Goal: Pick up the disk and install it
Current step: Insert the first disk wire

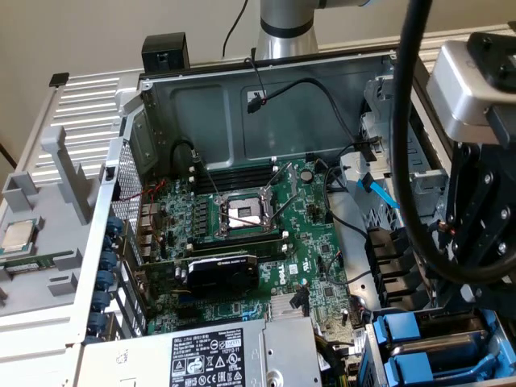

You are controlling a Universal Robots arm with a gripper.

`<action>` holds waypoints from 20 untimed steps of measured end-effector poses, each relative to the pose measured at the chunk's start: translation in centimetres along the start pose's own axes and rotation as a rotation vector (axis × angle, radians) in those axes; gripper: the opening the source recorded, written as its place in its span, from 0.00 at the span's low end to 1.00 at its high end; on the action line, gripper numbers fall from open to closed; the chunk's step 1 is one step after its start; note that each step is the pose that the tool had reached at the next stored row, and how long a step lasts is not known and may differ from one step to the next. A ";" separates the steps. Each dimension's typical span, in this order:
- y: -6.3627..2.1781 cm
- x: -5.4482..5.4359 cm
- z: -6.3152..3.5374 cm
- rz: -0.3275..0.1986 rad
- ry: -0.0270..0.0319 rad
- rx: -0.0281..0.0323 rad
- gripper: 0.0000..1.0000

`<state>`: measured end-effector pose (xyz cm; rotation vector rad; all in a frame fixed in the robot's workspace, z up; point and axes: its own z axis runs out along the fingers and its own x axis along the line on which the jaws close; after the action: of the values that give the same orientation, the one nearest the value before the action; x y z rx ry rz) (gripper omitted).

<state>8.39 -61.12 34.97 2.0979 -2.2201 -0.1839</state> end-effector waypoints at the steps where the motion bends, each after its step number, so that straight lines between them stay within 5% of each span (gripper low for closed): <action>1: 0.01 -0.1 0.01 0.000 0.0008 0.0023 0.17; 3: 0.03 -0.2 0.01 0.000 0.0058 0.0055 0.17; 7: 0.10 -0.7 0.04 0.003 0.0292 0.0088 0.17; 8: 0.10 -0.7 0.04 0.003 0.0306 0.0089 0.17; 10: 0.10 -0.7 0.03 0.002 0.0289 0.0089 0.17; 14: 0.25 -0.5 0.05 0.000 0.0132 0.0095 0.17; 20: 0.24 0.0 0.04 0.000 0.0124 0.0121 0.17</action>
<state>8.15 -61.12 34.97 2.0991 -2.2200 -0.1574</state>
